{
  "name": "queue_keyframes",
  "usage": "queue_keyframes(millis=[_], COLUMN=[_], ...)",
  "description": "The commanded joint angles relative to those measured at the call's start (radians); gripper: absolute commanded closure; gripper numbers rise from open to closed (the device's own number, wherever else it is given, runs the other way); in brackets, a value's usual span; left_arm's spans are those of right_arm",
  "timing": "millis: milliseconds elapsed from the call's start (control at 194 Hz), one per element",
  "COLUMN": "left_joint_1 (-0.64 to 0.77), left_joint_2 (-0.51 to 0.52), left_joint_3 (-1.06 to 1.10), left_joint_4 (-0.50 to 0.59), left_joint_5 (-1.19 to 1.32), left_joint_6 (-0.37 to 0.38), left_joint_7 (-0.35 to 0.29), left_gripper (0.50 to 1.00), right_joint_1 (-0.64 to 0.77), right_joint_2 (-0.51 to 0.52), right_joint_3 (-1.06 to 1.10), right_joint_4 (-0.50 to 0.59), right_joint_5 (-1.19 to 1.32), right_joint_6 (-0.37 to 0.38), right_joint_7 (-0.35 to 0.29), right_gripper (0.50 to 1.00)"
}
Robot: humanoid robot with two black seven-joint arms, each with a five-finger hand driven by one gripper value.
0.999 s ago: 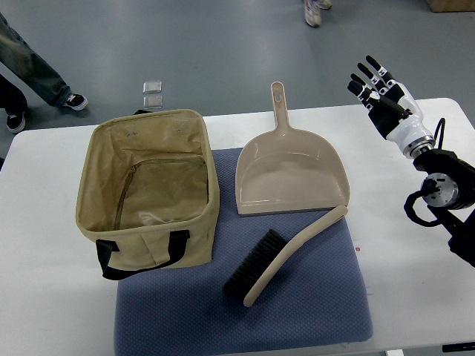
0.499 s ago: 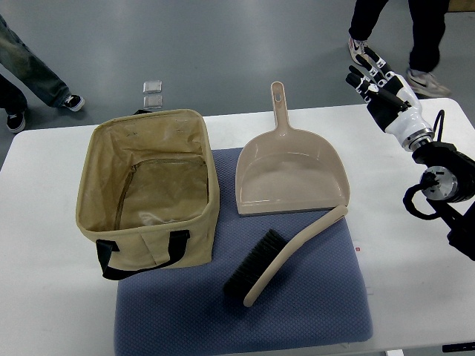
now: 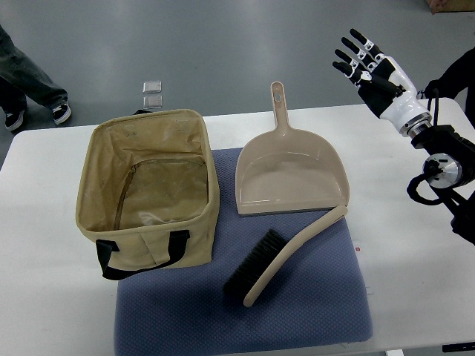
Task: Put pink broom in yellow bag with right hand
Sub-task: 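Move the right hand over the dustpan toward the brush handle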
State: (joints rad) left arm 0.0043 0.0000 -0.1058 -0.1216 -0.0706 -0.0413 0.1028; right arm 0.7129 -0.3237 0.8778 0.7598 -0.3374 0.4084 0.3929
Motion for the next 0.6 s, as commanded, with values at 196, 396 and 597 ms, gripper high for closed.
queue_keyframes(millis=[196,396,597], left_joint_1=[0.0,0.0,0.0], left_joint_2=[0.0,0.0,0.0], left_joint_3=[0.0,0.0,0.0], left_joint_4=[0.0,0.0,0.0], left_joint_5=[0.0,0.0,0.0], left_joint_6=[0.0,0.0,0.0], left_joint_7=[0.0,0.0,0.0], left_gripper=[0.5,0.5,0.5], right_joint_1=[0.025,0.079,0.091], right_joint_2=[-0.063,-0.167,-0.25], right_joint_3=[-0.063,-0.212,-0.272], right_joint_4=[0.075,0.182,0.305], right_joint_5=[-0.224,-0.318,-0.54], right_joint_6=[0.101,0.087,0.014], right_joint_7=[0.015,0.066,0.119], right_gripper=[0.574,0.579,0.579])
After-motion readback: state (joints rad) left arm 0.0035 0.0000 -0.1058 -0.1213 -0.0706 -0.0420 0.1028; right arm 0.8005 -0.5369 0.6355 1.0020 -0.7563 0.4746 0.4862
